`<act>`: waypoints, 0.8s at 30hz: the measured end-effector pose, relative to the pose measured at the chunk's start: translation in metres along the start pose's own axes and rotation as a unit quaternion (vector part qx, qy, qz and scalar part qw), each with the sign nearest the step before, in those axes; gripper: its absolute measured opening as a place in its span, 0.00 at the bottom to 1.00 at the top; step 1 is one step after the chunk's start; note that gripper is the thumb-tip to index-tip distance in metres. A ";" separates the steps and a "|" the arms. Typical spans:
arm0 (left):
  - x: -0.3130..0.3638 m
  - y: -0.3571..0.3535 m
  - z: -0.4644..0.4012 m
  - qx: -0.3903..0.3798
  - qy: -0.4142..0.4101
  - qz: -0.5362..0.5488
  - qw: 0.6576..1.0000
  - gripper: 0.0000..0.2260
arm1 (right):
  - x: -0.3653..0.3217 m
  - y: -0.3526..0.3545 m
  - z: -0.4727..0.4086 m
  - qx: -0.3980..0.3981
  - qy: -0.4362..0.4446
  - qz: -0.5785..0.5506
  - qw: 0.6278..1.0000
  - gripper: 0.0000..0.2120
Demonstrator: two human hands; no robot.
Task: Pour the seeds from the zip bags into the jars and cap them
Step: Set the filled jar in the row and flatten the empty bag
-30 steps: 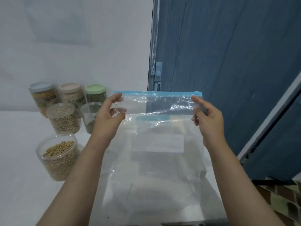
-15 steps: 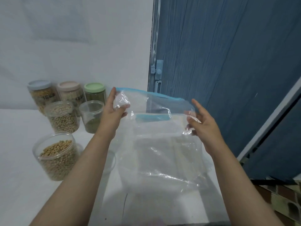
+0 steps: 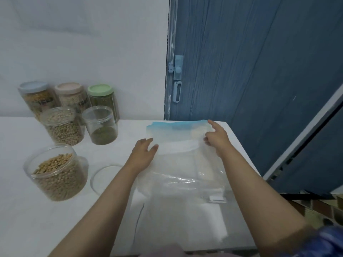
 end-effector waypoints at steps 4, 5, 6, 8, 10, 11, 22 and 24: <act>-0.003 0.004 0.018 0.036 0.001 -0.019 0.999 0.24 | 0.004 0.018 0.017 -0.003 -0.003 0.034 0.999 0.29; -0.002 0.007 0.024 0.050 0.003 -0.009 0.999 0.24 | 0.006 0.025 0.026 -0.002 0.016 0.068 0.998 0.29; 0.000 0.010 0.031 0.060 0.007 0.004 0.998 0.24 | 0.009 0.031 0.039 -0.002 0.037 0.094 0.995 0.29; 0.004 0.016 0.047 0.077 0.015 0.033 0.996 0.23 | 0.016 0.044 0.064 -0.007 0.084 0.119 0.989 0.28; 0.005 0.022 0.065 0.096 0.021 0.059 0.993 0.23 | 0.023 0.056 0.088 -0.034 0.128 0.128 0.983 0.26; 0.005 0.026 0.075 0.106 0.019 0.067 0.992 0.23 | 0.026 0.060 0.099 -0.053 0.145 0.132 0.979 0.24; -0.020 0.036 0.117 0.027 -0.142 0.152 0.978 0.42 | 0.057 0.088 0.132 -0.230 0.243 0.197 0.921 0.26; -0.023 0.032 0.114 0.010 -0.155 0.139 0.978 0.37 | 0.056 0.090 0.133 -0.221 0.255 0.185 0.923 0.22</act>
Point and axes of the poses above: each hand's wrist, its own z-axis away from the middle knuckle, its own y-axis out of the back of the hand, x = y × z, the point moved 3 cm from there along -z, towards the middle knuckle, and after that the axes turned 12 degrees about x, right-handed, at the moved point
